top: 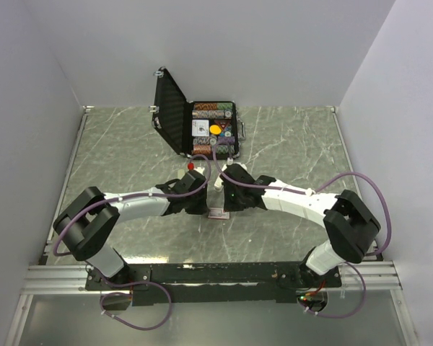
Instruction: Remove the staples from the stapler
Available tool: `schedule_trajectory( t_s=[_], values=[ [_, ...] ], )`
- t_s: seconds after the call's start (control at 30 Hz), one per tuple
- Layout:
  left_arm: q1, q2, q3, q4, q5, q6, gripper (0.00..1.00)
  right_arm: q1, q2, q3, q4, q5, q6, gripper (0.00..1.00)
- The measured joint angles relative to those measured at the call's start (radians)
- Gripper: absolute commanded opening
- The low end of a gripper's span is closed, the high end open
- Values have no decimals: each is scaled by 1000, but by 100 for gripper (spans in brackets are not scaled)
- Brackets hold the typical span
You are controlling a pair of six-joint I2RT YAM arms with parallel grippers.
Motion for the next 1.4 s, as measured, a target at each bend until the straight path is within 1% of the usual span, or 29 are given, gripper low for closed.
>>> schedule_trajectory(
  t_s=[0.17,0.3,0.37,0.47,0.6,0.9,1.4],
  values=[
    [-2,2,0,5,6,-2,1,-10,1,-23,-12,0,3,24],
    [-3,2,0,8,6,-2,1,-16,1,-40,-14,7,11,24],
    [-3,2,0,10,6,-2,1,-23,0,-58,-13,11,13,21],
    [-3,2,0,12,6,-2,1,-43,1,-87,-15,11,17,13],
    [-3,2,0,10,3,-3,1,-67,5,-100,-4,7,22,0],
    [-3,3,0,-27,-31,-6,1,-74,50,-100,33,-6,22,0],
    [-3,76,48,-7,6,-2,1,-75,122,-47,67,-71,10,0]
  ],
)
